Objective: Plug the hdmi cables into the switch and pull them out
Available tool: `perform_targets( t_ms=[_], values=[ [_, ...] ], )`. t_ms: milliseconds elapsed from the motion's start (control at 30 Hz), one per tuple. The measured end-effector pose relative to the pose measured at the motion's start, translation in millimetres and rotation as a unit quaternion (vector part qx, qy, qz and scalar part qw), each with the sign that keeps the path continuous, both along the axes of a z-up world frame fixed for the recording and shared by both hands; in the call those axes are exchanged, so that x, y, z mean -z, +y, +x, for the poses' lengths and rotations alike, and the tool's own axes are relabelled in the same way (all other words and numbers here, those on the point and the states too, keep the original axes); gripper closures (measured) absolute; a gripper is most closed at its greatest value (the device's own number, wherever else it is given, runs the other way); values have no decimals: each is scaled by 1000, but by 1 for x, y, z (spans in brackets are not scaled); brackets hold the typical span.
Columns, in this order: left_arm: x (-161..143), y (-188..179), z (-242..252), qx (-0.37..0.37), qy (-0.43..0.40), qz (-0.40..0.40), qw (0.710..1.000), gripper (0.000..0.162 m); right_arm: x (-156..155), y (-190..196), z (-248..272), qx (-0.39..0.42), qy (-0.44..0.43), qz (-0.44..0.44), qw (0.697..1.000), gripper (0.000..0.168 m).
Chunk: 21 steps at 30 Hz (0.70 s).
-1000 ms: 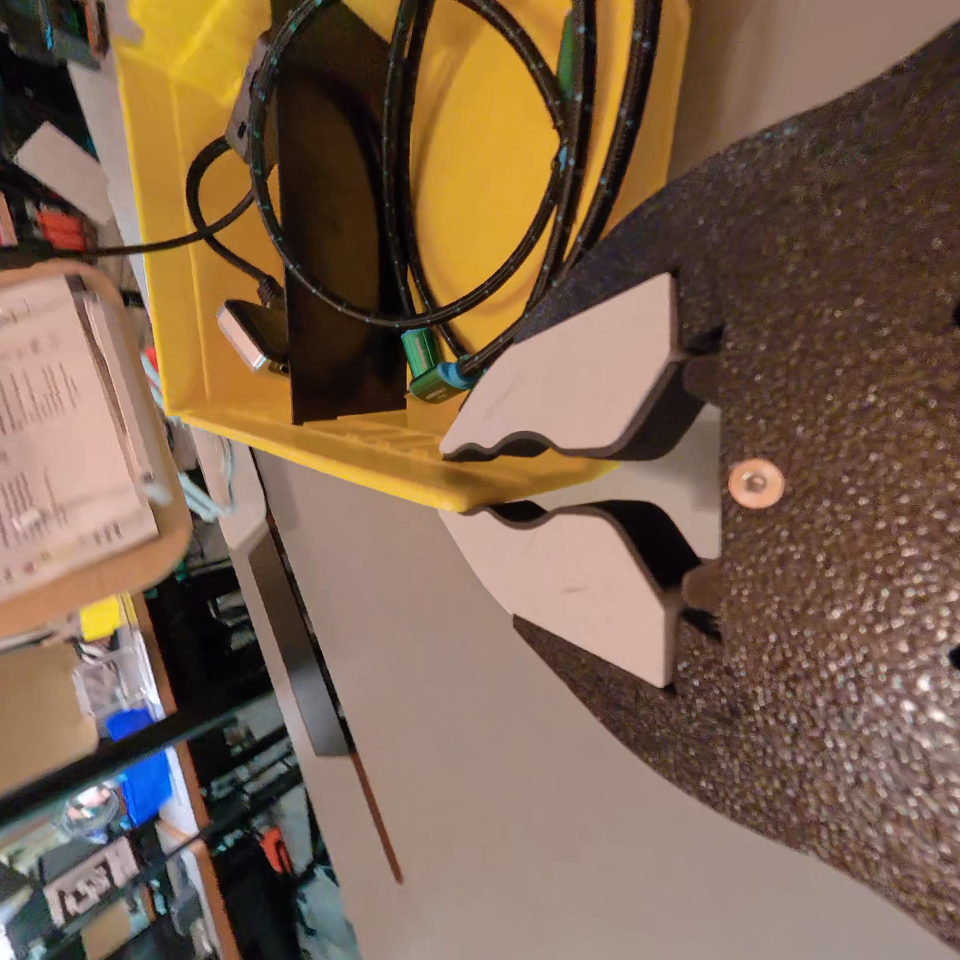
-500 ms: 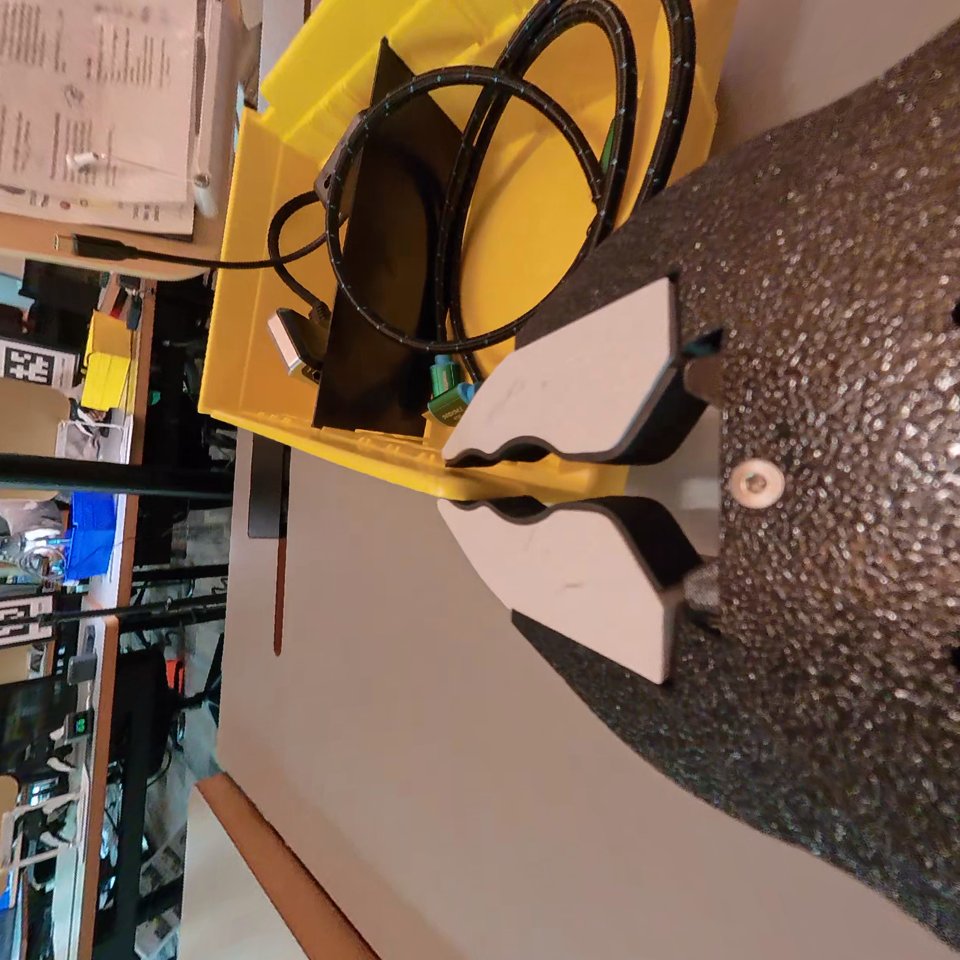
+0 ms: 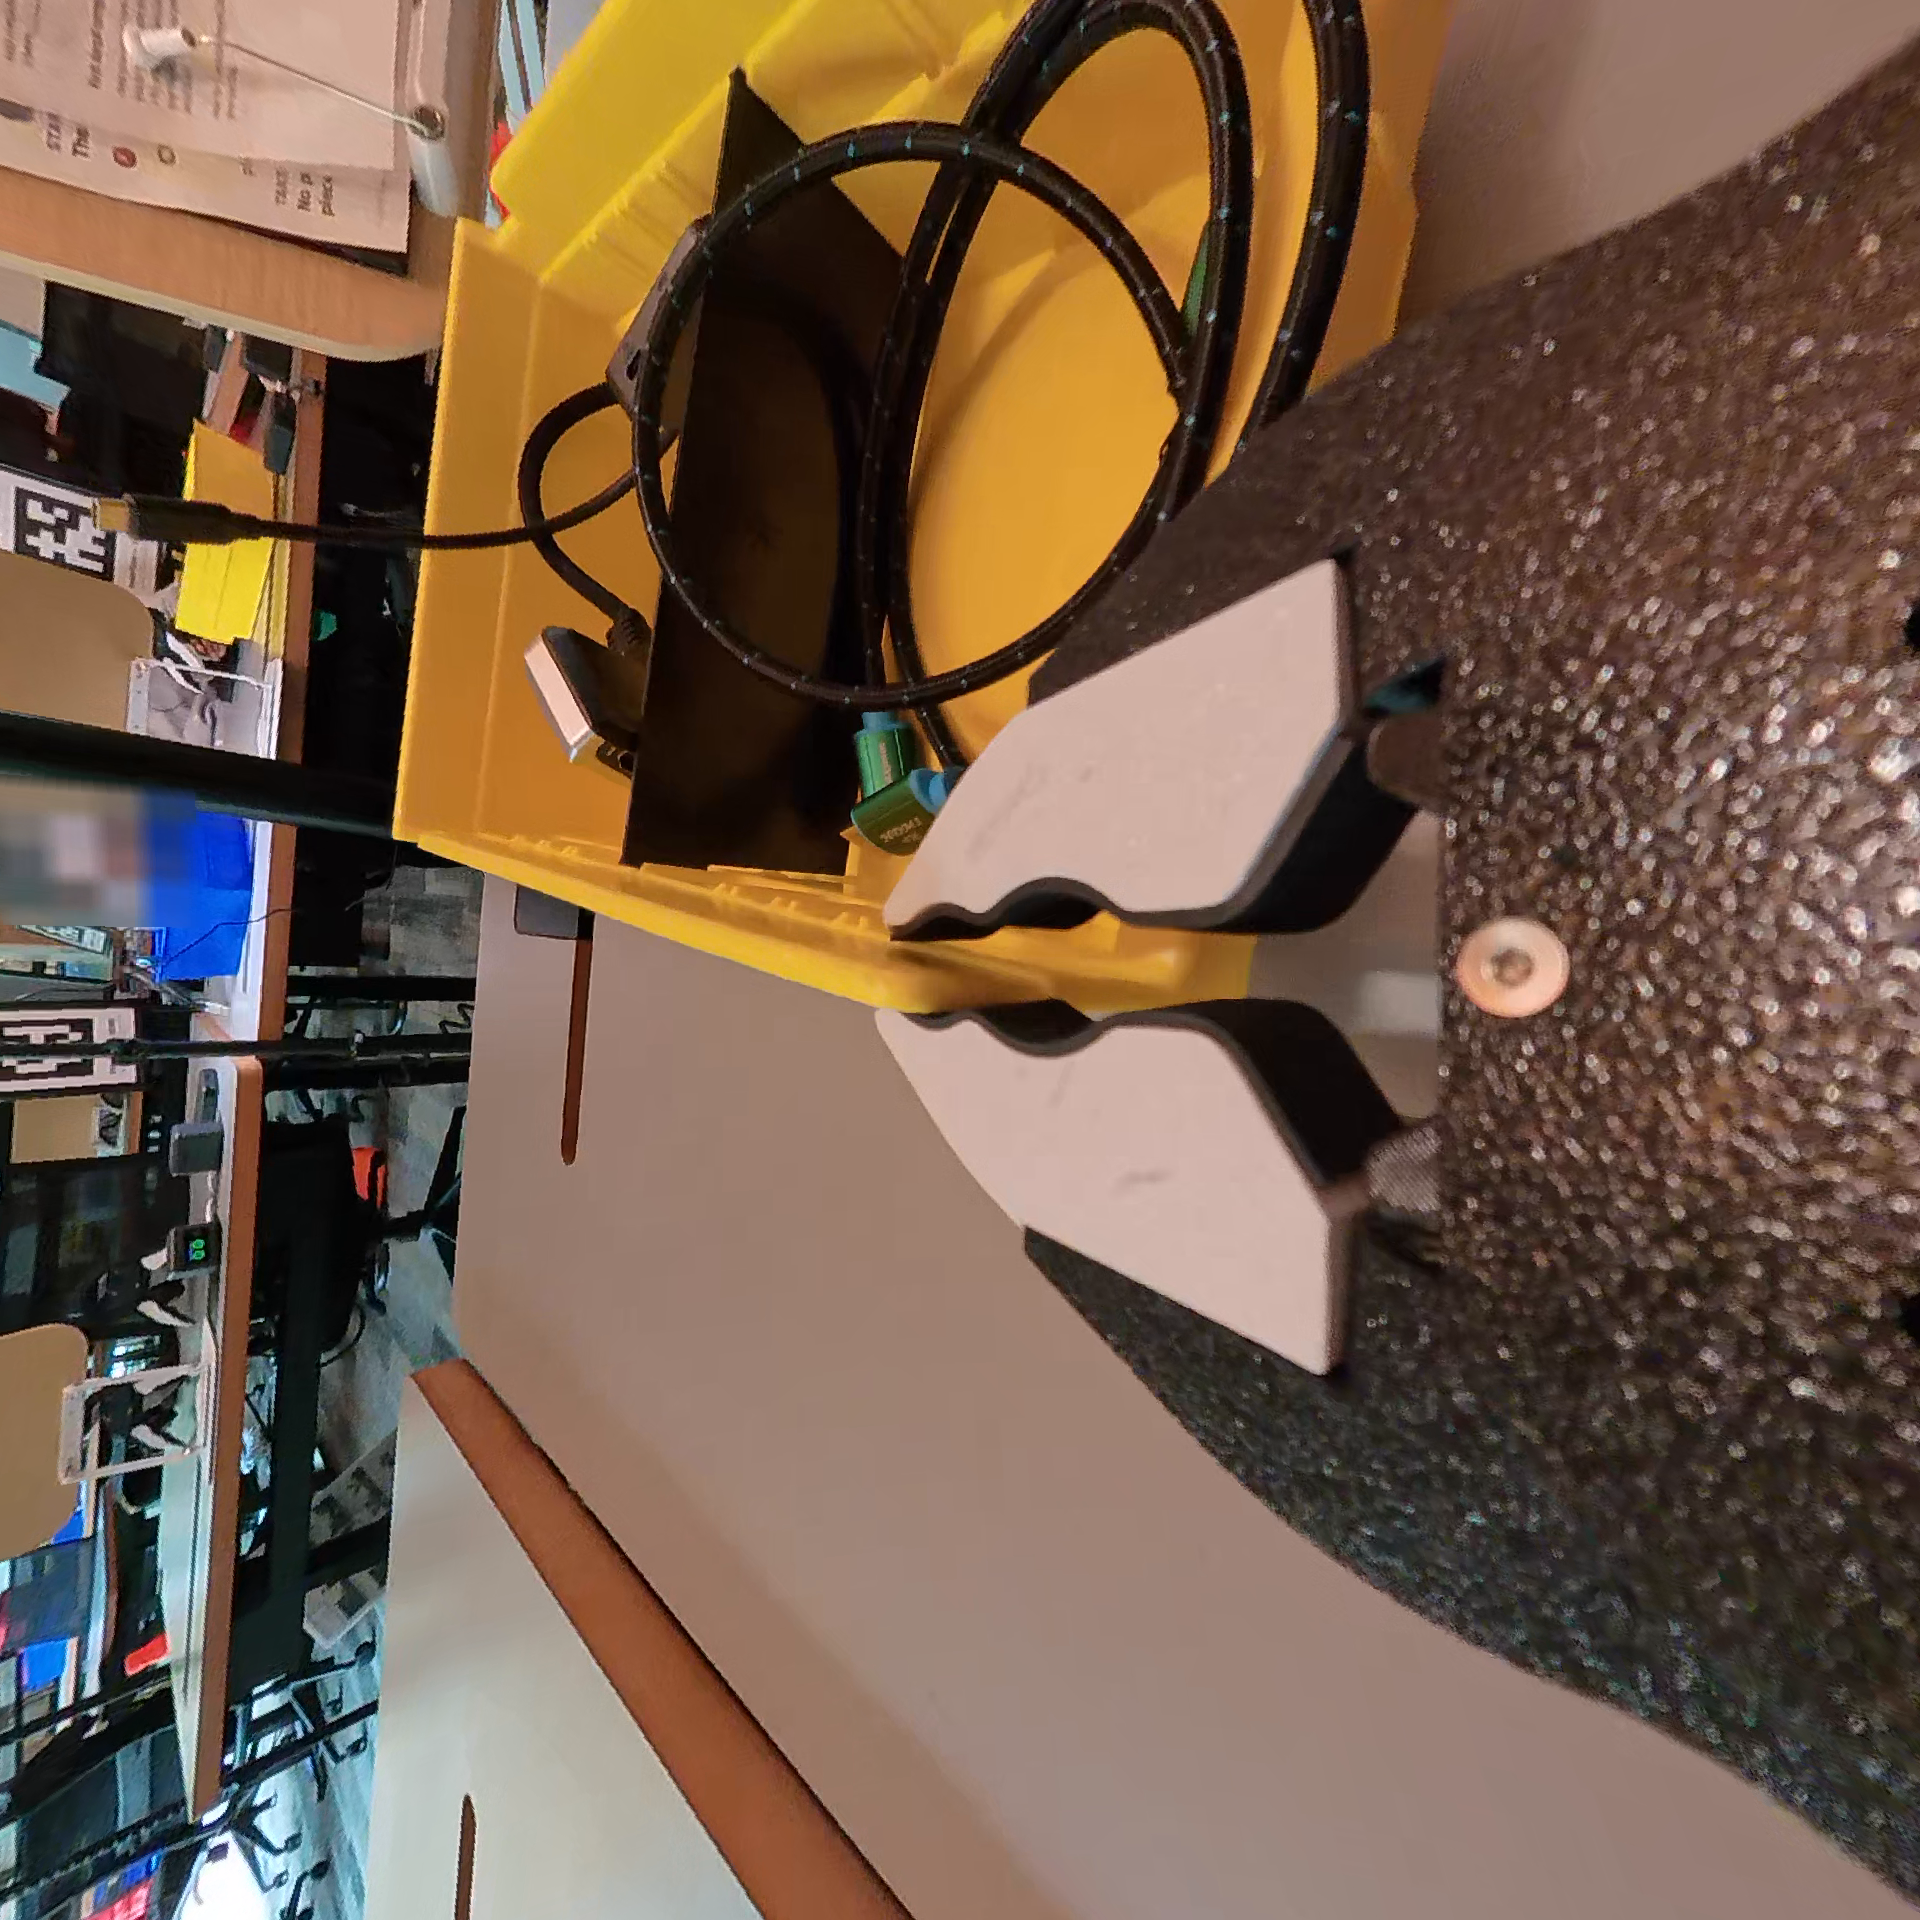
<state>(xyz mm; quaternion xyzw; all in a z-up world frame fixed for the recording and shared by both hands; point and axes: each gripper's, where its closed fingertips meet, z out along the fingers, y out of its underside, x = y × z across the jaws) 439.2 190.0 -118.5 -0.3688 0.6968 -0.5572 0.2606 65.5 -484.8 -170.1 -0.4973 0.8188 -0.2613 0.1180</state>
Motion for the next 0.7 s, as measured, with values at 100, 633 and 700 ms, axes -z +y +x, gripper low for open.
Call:
perform_targets(
  t_ms=[100,633,700],
  values=[
    [0,0,0,0,0,0,1000,154,-5,0,5,-16,-18,-1,1000,107],
    [-71,-121,-75,295,84,-5,952,126,-123,240,-35,-233,-316,-123,912,73],
    [-64,-151,-63,326,116,74,936,120,-119,252,-28,-253,-307,-136,907,78]
  ],
)
